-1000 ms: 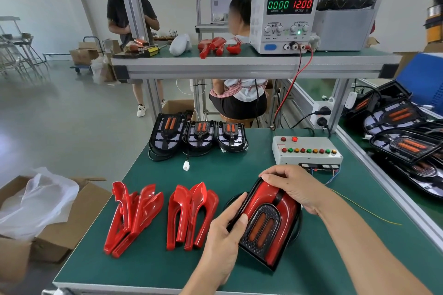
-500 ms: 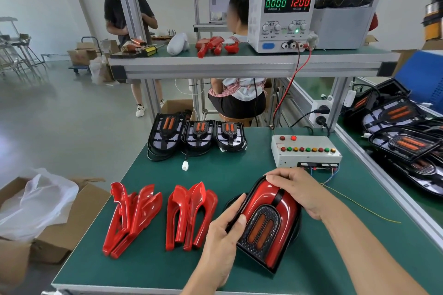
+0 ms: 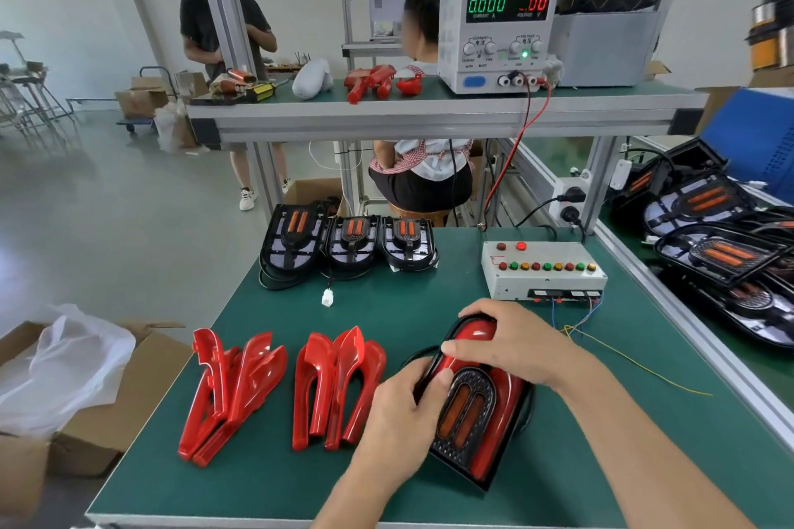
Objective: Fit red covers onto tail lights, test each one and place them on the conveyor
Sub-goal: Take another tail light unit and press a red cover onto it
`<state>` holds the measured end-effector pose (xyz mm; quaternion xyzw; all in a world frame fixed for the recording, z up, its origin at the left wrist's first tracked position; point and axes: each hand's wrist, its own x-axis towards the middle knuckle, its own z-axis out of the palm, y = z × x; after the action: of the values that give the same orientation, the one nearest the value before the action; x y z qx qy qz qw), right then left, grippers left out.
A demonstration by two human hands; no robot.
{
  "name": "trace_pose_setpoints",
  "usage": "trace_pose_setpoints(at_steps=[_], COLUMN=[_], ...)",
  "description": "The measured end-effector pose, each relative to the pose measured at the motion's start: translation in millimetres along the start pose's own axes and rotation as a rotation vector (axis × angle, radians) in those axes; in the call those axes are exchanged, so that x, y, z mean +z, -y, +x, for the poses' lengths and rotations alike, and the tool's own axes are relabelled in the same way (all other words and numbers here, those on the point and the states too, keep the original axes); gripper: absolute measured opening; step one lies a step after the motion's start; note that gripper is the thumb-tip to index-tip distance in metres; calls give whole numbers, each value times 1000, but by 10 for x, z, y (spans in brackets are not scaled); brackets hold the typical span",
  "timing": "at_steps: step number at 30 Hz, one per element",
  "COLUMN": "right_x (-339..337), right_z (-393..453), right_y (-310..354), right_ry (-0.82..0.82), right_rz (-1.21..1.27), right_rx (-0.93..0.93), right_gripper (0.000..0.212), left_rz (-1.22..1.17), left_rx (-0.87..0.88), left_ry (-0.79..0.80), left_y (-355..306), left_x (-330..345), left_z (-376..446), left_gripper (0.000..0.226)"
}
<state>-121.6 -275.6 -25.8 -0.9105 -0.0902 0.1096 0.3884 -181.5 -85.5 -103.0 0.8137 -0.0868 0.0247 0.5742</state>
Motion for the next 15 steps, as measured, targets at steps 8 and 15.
trace_pose_setpoints(at_steps=[8, 15], right_x=[14, 31], right_z=[16, 25], right_y=[81, 56], right_ry=[35, 10], right_rz=[-135, -130], right_rx=[-27, -33], right_gripper=[66, 64], left_rz=[301, 326], left_rx=[130, 133], left_ry=[-51, -41], left_y=[16, 37], left_x=[13, 19], left_z=[-7, 3], left_gripper=[20, 17])
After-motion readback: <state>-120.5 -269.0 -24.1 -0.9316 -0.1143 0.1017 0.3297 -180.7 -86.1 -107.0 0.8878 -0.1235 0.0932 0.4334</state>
